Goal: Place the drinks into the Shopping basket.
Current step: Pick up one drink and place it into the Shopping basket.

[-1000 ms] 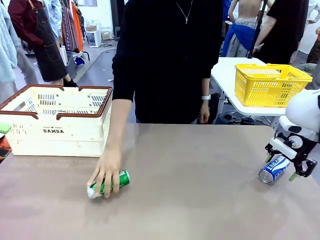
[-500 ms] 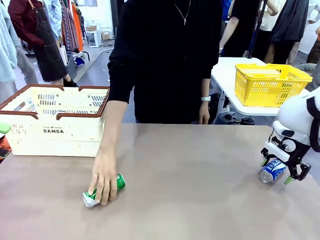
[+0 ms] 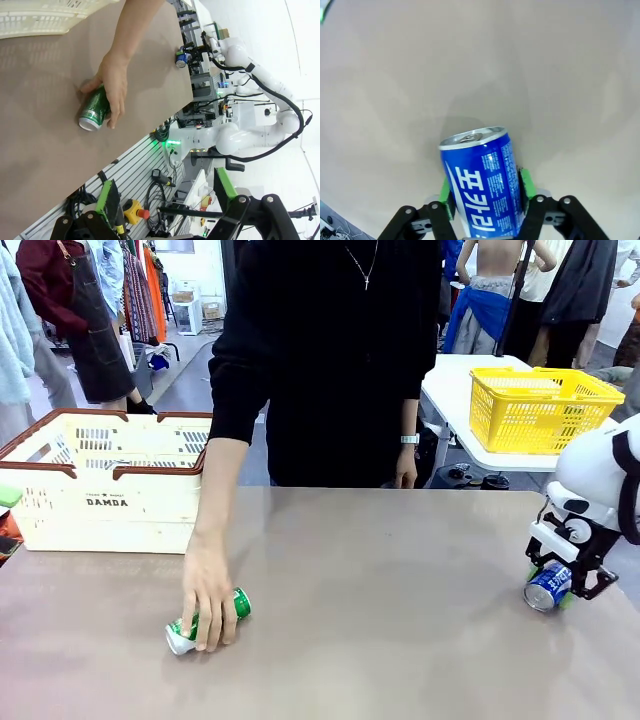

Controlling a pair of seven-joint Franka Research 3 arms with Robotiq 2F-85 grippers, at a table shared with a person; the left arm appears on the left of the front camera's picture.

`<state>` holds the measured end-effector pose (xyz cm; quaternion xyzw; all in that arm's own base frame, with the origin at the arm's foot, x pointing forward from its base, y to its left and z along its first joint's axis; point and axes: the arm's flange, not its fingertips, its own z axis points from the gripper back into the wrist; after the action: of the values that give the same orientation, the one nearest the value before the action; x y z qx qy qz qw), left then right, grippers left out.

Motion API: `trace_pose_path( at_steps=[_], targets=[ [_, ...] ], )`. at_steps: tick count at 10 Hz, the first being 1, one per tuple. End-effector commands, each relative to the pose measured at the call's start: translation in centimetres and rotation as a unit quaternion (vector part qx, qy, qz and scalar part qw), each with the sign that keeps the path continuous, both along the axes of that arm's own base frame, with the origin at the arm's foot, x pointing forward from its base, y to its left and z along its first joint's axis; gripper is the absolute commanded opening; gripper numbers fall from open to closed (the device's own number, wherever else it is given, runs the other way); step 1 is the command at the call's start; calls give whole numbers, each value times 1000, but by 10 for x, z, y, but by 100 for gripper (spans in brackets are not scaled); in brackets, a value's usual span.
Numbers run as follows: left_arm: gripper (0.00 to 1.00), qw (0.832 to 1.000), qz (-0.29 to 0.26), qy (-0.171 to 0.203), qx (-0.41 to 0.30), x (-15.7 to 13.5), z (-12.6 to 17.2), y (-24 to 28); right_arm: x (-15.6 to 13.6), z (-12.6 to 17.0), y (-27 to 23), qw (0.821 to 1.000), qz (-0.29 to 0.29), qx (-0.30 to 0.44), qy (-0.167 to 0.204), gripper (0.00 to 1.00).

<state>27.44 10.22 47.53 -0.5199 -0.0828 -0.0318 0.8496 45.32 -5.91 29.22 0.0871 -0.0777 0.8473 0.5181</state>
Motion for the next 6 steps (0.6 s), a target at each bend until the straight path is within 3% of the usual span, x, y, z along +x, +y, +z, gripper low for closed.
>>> trace_pose_path(
  at_steps=[1, 4, 6],
  targets=[
    [100, 1000, 6, -1, -10, -1, 0, -3, 7, -1, -4, 1000, 3, 15, 2, 0],
    [100, 1000, 6, -1, -10, -1, 0, -3, 6, 0, -7, 1000, 2, 17, 10, 0],
    [100, 1000, 6, -1, -10, -1, 0, -3, 6, 9, -6, 999, -32, 14, 10, 0]
  ],
)
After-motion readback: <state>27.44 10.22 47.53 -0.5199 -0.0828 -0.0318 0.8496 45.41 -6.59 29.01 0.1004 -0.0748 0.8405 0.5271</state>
